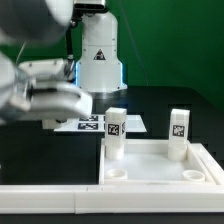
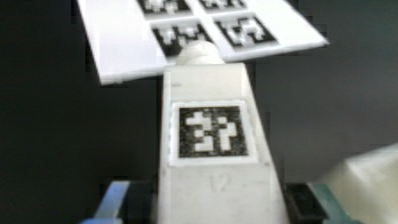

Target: Assemble square table

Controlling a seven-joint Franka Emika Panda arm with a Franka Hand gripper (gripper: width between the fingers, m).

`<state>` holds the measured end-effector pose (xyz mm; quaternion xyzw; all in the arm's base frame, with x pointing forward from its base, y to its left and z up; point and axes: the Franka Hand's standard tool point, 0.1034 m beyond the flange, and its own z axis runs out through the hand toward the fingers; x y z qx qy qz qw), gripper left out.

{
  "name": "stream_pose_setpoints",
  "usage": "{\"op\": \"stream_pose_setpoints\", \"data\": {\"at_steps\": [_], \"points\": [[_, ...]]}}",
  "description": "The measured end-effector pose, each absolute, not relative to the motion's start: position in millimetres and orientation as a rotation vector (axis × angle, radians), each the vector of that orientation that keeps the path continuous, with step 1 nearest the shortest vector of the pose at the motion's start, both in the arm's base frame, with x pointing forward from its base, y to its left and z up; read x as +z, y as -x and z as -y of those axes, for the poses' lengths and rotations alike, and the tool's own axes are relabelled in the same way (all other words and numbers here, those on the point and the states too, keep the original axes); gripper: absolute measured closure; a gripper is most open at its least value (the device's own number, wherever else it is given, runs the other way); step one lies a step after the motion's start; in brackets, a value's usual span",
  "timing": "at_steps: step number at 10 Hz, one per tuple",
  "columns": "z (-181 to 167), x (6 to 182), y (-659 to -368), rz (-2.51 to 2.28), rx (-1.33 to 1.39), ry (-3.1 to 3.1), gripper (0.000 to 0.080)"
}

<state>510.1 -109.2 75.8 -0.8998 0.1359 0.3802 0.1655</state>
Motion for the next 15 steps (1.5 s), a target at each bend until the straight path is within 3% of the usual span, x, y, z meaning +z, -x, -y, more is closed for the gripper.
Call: {"op": "stream_pose_setpoints", "data": {"at_steps": [1,2,3,4,5,8,9,10,12,15], "points": [[108,73.5,-498,-0.411,1.041,2.584,0.0513],[111,65.9,-503,-0.427,0.968,2.629,0.0512],[111,69.2,-511,-0.428,0.900,2.668,0.0512],[103,80.2,-534,-0.393,0.773,2.740,0.0512],[85,102.8,-566,-0.306,0.618,2.802,0.0512],[51,125.4,-625,-0.283,0.289,2.904,0.0512],[43,132.7,-615,-0.343,0.142,2.939,0.0512],[47,129.0,-602,-0.311,0.075,2.960,0.0512],[47,130.8,-613,-0.319,-0.181,3.002,0.0512],[-53,158.8,-626,-0.233,-0.640,2.985,0.0512]]}}
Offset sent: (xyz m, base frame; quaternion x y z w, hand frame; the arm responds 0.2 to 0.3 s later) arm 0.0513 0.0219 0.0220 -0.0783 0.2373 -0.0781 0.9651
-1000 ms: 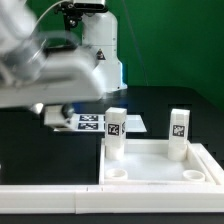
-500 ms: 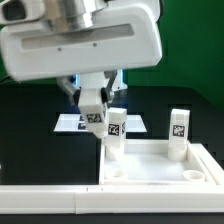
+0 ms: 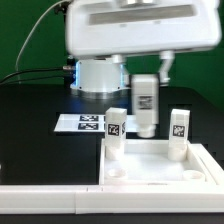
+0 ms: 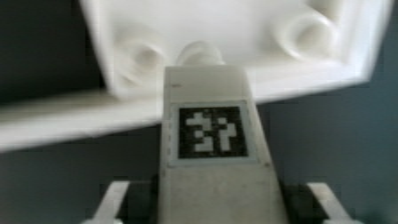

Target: Assemble square table

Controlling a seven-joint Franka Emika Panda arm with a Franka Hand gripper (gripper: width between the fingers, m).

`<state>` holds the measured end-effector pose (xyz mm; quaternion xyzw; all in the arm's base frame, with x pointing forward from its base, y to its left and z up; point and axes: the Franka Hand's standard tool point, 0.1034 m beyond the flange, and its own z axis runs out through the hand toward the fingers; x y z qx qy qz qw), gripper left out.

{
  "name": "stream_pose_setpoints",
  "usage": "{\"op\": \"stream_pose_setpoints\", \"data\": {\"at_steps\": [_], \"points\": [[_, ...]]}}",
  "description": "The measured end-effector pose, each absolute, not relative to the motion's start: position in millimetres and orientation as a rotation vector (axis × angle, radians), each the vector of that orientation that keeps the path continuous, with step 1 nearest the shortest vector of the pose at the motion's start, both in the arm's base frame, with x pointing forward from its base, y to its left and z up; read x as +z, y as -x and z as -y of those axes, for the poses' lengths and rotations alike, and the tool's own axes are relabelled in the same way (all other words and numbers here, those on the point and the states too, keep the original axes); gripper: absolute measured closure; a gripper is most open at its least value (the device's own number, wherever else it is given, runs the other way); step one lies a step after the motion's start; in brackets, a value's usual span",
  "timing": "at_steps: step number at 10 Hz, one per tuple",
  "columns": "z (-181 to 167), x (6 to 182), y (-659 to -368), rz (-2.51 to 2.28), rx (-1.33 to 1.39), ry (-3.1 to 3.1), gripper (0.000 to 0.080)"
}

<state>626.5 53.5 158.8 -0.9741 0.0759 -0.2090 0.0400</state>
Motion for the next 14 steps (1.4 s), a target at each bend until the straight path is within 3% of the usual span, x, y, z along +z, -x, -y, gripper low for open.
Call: {"op": "stream_pose_setpoints", "data": {"at_steps": [1,5,7,14], "points": [[-60,153.1,-633,-0.214,-0.753,2.963,0.0512],[-66,146.5,-631,-0.242,-0.750,2.954,0.0512],[-109,133.9,-627,-0.207,-0.718,2.947,0.0512],[-106,106.0,-623,-0.179,-0.685,2.975,0.0512]]}}
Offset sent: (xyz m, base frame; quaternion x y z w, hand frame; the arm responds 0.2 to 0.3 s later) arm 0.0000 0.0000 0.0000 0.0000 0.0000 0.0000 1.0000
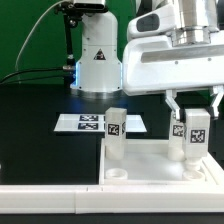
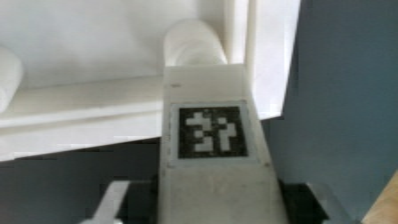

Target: Assemble square table

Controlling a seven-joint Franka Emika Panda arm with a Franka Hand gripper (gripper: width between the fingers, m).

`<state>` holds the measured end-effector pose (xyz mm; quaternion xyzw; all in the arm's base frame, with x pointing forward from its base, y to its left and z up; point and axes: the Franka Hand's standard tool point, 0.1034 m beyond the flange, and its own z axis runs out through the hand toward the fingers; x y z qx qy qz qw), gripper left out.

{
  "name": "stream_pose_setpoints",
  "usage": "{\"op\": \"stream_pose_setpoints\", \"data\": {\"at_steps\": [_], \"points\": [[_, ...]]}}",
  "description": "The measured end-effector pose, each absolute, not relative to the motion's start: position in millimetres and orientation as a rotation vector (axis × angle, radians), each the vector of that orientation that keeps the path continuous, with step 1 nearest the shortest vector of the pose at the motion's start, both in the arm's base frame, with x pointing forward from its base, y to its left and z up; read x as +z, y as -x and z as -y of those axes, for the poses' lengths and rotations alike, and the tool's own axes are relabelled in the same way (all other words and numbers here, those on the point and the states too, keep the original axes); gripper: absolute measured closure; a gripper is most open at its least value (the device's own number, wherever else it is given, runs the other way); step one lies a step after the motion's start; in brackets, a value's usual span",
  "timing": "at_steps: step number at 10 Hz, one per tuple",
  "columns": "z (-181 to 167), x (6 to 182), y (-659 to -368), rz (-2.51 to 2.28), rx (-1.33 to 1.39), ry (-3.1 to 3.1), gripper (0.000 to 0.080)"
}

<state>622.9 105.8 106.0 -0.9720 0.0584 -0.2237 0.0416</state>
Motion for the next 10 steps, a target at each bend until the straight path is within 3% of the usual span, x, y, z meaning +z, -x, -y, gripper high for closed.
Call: {"op": "stream_pose_setpoints", "data": {"at_steps": [10], "points": [[-102.0,100.4,-631.9,-0.136,-0.763,2.970,0.0512]]}}
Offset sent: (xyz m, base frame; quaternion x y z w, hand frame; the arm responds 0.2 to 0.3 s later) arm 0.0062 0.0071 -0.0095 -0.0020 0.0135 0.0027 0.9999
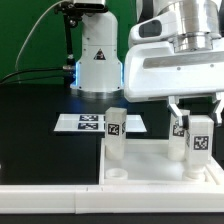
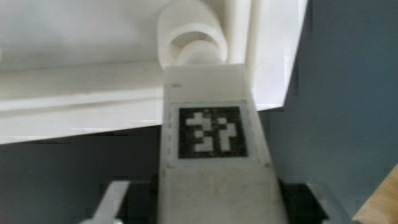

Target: Assemble square table

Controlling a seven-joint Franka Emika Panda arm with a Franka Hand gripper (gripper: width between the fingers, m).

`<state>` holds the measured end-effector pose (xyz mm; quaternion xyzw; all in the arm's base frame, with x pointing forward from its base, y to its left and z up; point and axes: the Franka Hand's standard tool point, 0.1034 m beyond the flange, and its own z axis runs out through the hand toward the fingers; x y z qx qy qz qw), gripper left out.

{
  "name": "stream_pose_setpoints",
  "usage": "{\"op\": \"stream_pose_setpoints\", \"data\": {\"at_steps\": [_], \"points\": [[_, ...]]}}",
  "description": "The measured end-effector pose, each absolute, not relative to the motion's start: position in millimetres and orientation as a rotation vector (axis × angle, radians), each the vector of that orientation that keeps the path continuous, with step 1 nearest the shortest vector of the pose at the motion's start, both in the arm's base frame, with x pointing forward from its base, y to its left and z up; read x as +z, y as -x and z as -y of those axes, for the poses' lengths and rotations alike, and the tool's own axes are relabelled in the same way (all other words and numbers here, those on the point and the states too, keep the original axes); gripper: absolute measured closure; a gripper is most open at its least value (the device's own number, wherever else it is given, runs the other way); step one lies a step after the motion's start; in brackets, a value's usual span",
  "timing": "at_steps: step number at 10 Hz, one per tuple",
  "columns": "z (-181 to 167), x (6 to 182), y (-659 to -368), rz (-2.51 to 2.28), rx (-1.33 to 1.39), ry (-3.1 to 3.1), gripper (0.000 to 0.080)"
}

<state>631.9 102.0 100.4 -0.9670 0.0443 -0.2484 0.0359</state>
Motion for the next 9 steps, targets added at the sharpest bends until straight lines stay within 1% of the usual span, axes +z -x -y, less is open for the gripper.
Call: {"op": "stream_pose_setpoints", "data": {"at_steps": [2,5,9], "points": [[-100,97.8,-631,-0.125,-0.767,2.974,0.0512],[-104,88.9,-629,-0.111,-0.762,2.979,0.0512],[-111,88.6,-631,-0.125,-0.826,2.956,0.0512]]}}
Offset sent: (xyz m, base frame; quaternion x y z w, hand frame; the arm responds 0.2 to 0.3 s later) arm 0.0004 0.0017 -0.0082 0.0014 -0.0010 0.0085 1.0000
